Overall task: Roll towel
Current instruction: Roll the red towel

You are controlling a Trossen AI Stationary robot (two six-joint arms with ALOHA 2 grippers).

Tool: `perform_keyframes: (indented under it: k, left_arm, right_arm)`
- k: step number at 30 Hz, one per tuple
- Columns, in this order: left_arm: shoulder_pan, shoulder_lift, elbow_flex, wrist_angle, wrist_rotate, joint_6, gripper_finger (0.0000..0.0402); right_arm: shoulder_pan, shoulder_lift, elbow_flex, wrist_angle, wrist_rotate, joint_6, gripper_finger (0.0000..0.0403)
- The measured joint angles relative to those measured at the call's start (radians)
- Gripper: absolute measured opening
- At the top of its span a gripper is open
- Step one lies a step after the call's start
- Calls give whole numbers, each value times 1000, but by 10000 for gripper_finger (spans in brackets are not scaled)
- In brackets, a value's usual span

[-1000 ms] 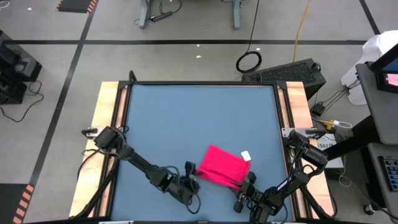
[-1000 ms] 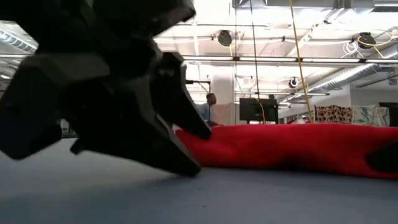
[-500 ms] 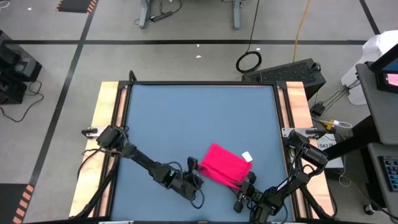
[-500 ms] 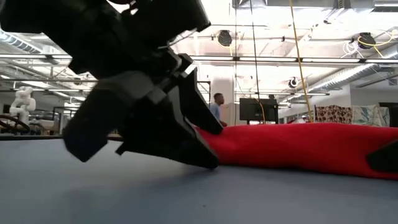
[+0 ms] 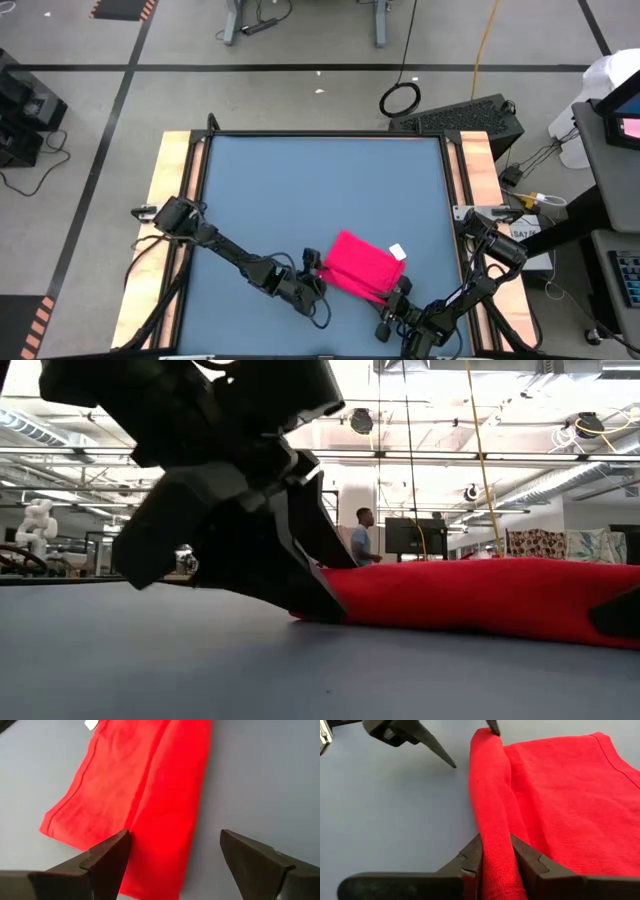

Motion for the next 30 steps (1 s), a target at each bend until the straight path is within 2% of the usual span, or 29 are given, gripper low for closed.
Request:
perform_keyframes:
  k: [7,11,15,20,23,24,27,30]
  left_arm:
    - [17,10,0,-3,-1,1,312]
    - [50,26,1,13,56,0,286]
    - [82,29,2,20,153,-4,223]
    - [87,7,1,-14,214,-42,101]
    - [90,-27,5,-102,265,-125,29]
    - [91,-40,8,-139,283,-170,19]
    - [102,-72,10,-217,395,-304,24]
    - [120,-74,7,-204,544,-446,36]
  right_arm:
    - [0,0,0,0,1,-4,61]
    - [0,0,0,2,1,-11,61]
    - [0,0,0,3,-1,-28,61]
    - [0,-4,0,1,-4,-85,61]
    - [-7,-26,0,-23,-32,-186,67]
    - [-9,-39,0,-33,-50,-237,71]
    - [-21,-85,-3,-64,-78,-452,92]
    - [-26,-137,-5,-102,-92,-621,121]
